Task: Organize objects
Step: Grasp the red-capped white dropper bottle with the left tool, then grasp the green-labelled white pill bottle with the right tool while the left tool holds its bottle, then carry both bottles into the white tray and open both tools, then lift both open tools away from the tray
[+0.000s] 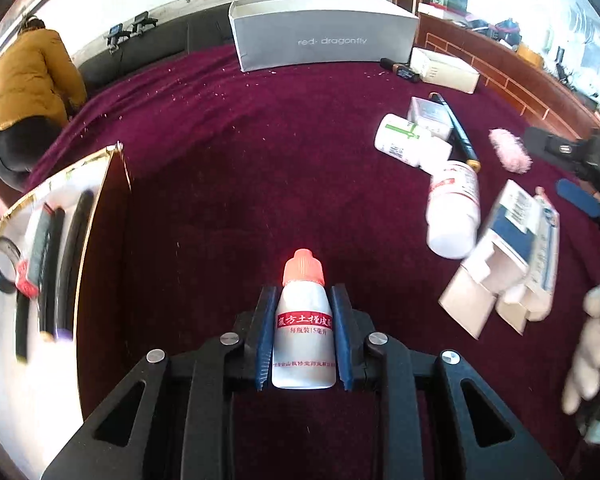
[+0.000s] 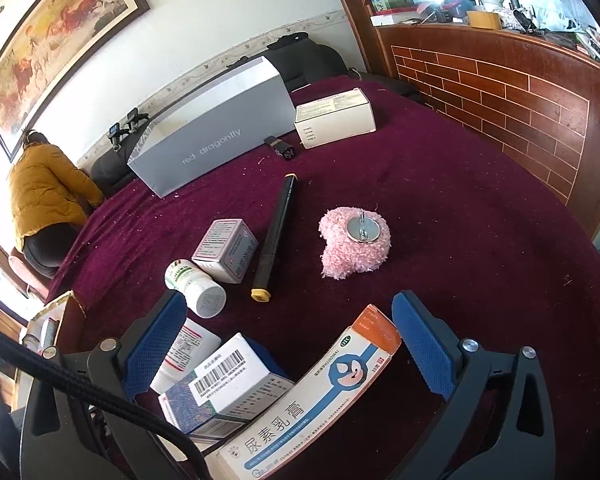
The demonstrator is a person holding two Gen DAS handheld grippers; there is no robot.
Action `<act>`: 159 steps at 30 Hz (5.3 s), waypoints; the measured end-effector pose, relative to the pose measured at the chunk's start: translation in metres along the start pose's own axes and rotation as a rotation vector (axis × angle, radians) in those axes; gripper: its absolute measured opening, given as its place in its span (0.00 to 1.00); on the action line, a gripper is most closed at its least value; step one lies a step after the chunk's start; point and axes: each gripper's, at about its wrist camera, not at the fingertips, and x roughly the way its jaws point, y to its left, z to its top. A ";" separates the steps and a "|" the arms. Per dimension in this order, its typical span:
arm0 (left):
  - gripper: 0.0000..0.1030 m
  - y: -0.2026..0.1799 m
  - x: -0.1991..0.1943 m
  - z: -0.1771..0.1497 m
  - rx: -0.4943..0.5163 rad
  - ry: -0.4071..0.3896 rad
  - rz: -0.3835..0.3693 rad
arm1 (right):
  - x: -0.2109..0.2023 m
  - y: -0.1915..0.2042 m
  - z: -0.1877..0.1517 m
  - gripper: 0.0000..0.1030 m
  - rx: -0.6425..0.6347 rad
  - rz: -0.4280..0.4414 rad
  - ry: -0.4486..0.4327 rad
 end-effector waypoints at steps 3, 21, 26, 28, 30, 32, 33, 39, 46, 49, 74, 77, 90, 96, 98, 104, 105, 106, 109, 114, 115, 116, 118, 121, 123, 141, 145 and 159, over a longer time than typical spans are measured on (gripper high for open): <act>0.22 0.009 -0.012 -0.008 -0.018 -0.012 -0.020 | 0.004 0.001 -0.001 1.00 -0.010 -0.020 0.011; 0.26 0.033 -0.014 -0.030 -0.112 -0.048 -0.143 | 0.021 0.066 0.040 1.00 -0.124 0.187 0.282; 0.26 0.040 -0.013 -0.030 -0.145 -0.054 -0.179 | 0.058 0.089 0.048 0.96 -0.161 0.177 0.383; 0.26 0.042 -0.013 -0.031 -0.159 -0.056 -0.197 | 0.070 0.097 0.046 0.91 -0.182 0.167 0.417; 0.26 0.046 -0.012 -0.031 -0.180 -0.058 -0.223 | 0.080 0.101 0.044 0.89 -0.190 0.166 0.451; 0.27 0.048 -0.011 -0.031 -0.193 -0.059 -0.240 | 0.091 0.107 0.041 0.83 -0.211 0.151 0.474; 0.27 0.048 -0.011 -0.031 -0.194 -0.059 -0.244 | 0.095 0.111 0.040 0.81 -0.234 0.128 0.475; 0.34 0.047 -0.010 -0.030 -0.188 -0.062 -0.268 | 0.113 0.126 0.033 0.70 -0.340 0.026 0.510; 0.40 0.046 -0.010 -0.029 -0.183 -0.064 -0.292 | 0.122 0.139 0.012 0.63 -0.484 -0.108 0.522; 0.40 0.046 -0.011 -0.029 -0.177 -0.063 -0.285 | 0.119 0.143 0.005 0.54 -0.537 -0.138 0.504; 0.22 0.083 -0.091 -0.047 -0.197 -0.203 -0.245 | 0.000 0.153 0.003 0.31 -0.335 0.193 0.362; 0.22 0.105 -0.107 -0.050 -0.224 -0.240 -0.208 | -0.007 0.166 -0.007 0.31 -0.327 0.256 0.382; 0.22 0.238 -0.129 -0.049 -0.278 -0.281 0.144 | 0.006 0.256 -0.065 0.31 -0.366 0.425 0.489; 0.22 0.283 -0.090 -0.045 -0.308 -0.188 0.224 | 0.016 0.292 -0.098 0.31 -0.402 0.452 0.544; 0.22 0.292 -0.077 -0.045 -0.316 -0.161 0.222 | 0.019 0.302 -0.108 0.31 -0.417 0.454 0.563; 0.22 0.302 -0.052 -0.035 -0.306 -0.082 0.210 | 0.034 0.334 -0.136 0.32 -0.469 0.453 0.614; 0.22 0.304 -0.049 -0.032 -0.301 -0.070 0.210 | 0.038 0.339 -0.140 0.32 -0.477 0.450 0.622; 0.22 0.304 -0.046 -0.029 -0.289 -0.069 0.224 | 0.042 0.344 -0.144 0.32 -0.484 0.448 0.635; 0.22 0.309 -0.036 -0.021 -0.288 -0.034 0.222 | 0.052 0.355 -0.154 0.32 -0.498 0.434 0.661; 0.22 0.313 -0.028 -0.015 -0.300 -0.027 0.212 | 0.066 0.370 -0.164 0.32 -0.533 0.394 0.675; 0.22 0.315 -0.028 -0.014 -0.312 -0.027 0.201 | 0.068 0.373 -0.165 0.32 -0.538 0.388 0.675; 0.22 0.317 -0.028 -0.013 -0.323 -0.030 0.190 | 0.070 0.375 -0.166 0.32 -0.541 0.382 0.674; 0.22 0.323 -0.028 -0.012 -0.350 -0.039 0.156 | 0.075 0.377 -0.168 0.32 -0.541 0.375 0.678; 0.23 0.334 -0.030 -0.013 -0.415 -0.046 0.083 | 0.077 0.380 -0.169 0.32 -0.550 0.367 0.664; 0.23 0.341 -0.032 -0.015 -0.452 -0.048 0.027 | 0.077 0.381 -0.170 0.32 -0.555 0.359 0.652; 0.31 0.315 -0.059 0.006 -0.443 -0.097 -0.216 | 0.037 0.325 -0.122 0.57 -0.443 0.393 0.369; 0.31 0.299 -0.047 0.016 -0.397 -0.061 -0.318 | 0.046 0.301 -0.106 0.57 -0.388 0.402 0.350; 0.31 0.332 -0.017 0.043 -0.416 -0.019 0.043 | 0.031 0.268 -0.083 0.57 -0.339 0.396 0.223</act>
